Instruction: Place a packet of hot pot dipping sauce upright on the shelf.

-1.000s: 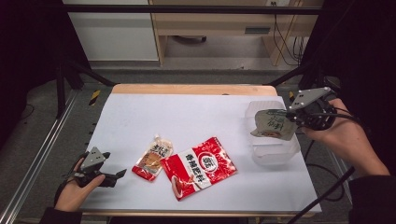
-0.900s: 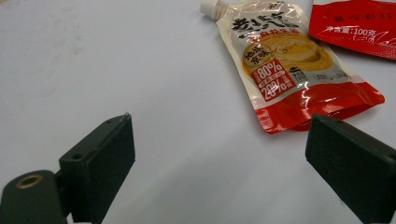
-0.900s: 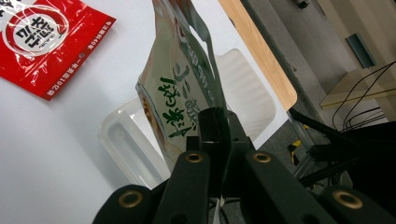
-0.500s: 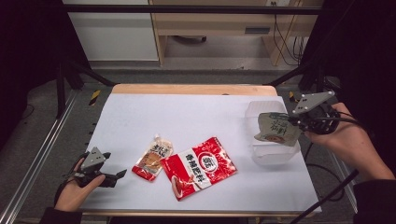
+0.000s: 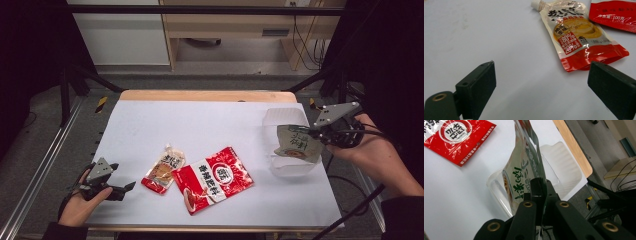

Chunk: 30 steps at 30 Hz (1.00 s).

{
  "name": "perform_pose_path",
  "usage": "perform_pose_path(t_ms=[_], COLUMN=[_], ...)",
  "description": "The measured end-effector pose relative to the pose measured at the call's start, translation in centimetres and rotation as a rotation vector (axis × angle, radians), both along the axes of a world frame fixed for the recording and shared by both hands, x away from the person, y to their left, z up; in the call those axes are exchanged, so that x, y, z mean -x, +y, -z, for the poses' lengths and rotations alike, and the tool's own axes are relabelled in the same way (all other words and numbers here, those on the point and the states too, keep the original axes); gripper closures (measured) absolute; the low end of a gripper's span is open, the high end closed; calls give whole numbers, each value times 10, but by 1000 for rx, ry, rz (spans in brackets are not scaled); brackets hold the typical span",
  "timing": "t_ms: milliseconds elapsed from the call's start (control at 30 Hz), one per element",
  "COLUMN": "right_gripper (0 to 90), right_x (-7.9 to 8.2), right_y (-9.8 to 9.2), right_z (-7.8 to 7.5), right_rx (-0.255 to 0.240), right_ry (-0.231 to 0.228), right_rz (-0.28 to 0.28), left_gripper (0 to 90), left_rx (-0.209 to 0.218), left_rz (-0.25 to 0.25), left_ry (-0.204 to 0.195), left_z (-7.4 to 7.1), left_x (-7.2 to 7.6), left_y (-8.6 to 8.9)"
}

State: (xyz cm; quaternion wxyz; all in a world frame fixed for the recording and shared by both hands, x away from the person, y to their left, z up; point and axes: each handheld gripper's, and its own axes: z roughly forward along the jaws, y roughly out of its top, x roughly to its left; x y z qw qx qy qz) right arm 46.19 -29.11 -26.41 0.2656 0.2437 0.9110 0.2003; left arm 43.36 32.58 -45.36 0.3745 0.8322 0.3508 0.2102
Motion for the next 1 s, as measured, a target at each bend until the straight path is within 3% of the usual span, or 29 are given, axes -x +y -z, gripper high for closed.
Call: perform_pose_path(t_ms=[667, 1000], right_gripper=[900, 900], right_x=[16, 1], right_y=[-2, 5], right_z=[2, 35], right_rx=[-32, -46], right_ry=[19, 65], right_rz=[-58, -59], left_gripper=[80, 80], left_rx=[1, 0], left_rz=[0, 2], left_ry=[3, 1], left_z=[0, 0], left_x=[0, 0], left_y=[0, 0])
